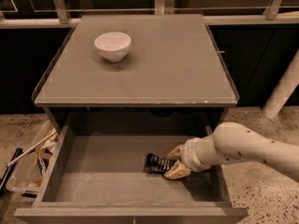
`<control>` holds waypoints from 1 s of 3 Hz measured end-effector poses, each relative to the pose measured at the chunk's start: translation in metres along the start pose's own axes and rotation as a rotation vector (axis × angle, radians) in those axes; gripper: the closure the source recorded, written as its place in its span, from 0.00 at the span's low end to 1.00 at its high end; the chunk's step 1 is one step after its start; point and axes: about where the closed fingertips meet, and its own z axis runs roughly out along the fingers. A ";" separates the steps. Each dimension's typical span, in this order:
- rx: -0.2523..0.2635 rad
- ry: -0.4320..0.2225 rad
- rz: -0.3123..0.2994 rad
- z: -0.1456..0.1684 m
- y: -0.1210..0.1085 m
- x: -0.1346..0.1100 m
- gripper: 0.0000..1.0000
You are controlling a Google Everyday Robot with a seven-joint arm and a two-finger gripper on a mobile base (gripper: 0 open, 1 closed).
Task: Place rxbar chocolate into top drawer
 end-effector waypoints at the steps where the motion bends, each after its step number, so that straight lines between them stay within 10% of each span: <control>1: -0.001 0.000 0.000 0.000 0.000 0.000 0.81; 3: -0.001 0.000 0.000 -0.001 0.000 -0.001 0.34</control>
Offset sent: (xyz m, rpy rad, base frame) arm 0.0226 0.0173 0.0505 -0.0757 -0.0714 0.0803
